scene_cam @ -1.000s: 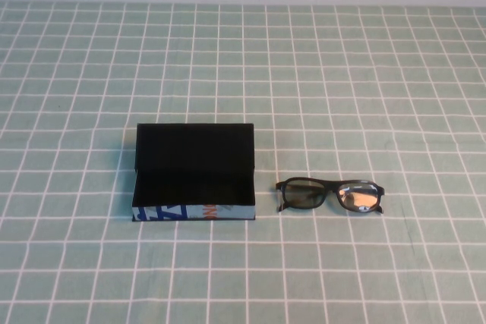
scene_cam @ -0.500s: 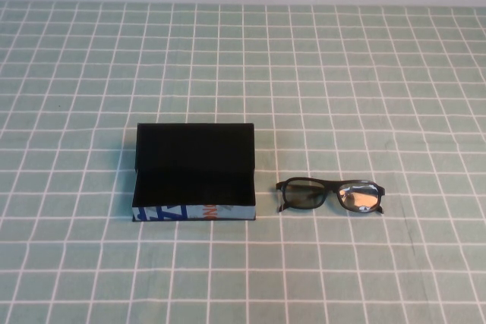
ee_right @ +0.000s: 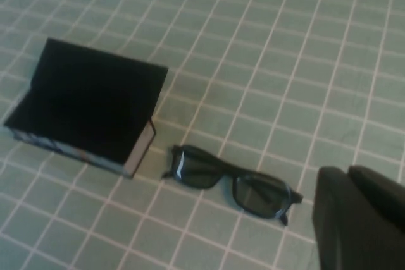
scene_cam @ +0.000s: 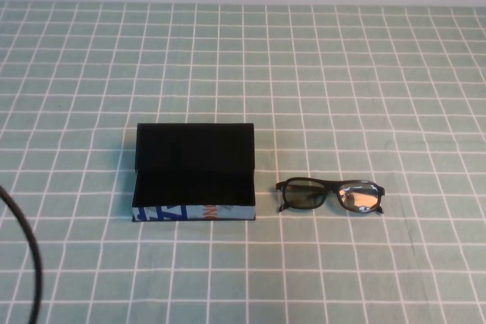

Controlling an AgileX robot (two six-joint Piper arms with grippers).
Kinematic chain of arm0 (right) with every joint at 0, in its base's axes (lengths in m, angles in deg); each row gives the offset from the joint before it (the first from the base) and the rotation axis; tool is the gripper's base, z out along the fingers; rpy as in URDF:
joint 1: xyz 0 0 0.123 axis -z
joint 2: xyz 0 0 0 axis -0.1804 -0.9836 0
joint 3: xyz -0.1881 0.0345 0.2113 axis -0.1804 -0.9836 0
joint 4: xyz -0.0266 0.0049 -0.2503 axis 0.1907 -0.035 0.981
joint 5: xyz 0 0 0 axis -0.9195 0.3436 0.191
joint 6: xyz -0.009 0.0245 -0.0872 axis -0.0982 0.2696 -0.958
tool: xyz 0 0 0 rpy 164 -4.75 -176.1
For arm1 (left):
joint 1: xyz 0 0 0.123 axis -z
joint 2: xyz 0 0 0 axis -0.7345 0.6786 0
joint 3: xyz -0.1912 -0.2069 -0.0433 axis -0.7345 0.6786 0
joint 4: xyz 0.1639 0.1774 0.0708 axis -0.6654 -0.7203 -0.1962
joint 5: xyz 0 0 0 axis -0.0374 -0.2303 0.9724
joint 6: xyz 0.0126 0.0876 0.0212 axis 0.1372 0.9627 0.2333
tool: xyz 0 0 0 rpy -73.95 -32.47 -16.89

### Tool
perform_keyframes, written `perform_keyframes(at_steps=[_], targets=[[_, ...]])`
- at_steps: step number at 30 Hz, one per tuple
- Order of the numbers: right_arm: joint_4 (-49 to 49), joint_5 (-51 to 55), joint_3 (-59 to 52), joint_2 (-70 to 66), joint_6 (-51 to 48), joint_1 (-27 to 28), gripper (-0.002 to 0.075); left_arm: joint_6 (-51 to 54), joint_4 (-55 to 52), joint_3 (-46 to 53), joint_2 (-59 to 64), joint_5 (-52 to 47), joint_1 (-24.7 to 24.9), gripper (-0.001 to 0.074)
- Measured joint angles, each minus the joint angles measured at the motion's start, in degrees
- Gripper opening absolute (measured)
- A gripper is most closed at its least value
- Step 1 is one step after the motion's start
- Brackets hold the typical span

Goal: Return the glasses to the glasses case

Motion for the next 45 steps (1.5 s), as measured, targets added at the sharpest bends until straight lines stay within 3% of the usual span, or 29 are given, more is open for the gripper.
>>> perform_keyframes(at_steps=[4,13,23,29,32,45], targets=[[1.4,6.6,6.7,-9.9,-2.7,-0.5,-0.0011,10.5,6.3,0.0,2.5,-3.9,0.0,0.0001],[1.9,17.7,21.1,-30.7,-19.3,-3.9,-0.0011,31.4,25.4,0.0,9.6,-10.0,0.0,0.0001],[5.2,20.9,27.8,-46.5,-30.6,-10.9,0.0014,33.1,28.9,0.0,13.0,-10.1,0.0,0.0001],[5.7,15.4,27.8,-51.8,-33.6,-13.0,0.0235,33.2,29.0,0.0,13.0,-10.3,0.0,0.0001],[6.5,12.3,27.8,-54.3,-33.9,-13.4,0.0297,33.2,29.0,0.0,13.0,-10.5,0.0,0.0002],[9.8,7.9,28.0,-60.9,-34.8,-13.7,0.0322,33.2,29.0,0.0,13.0,-12.2,0.0,0.0002]])
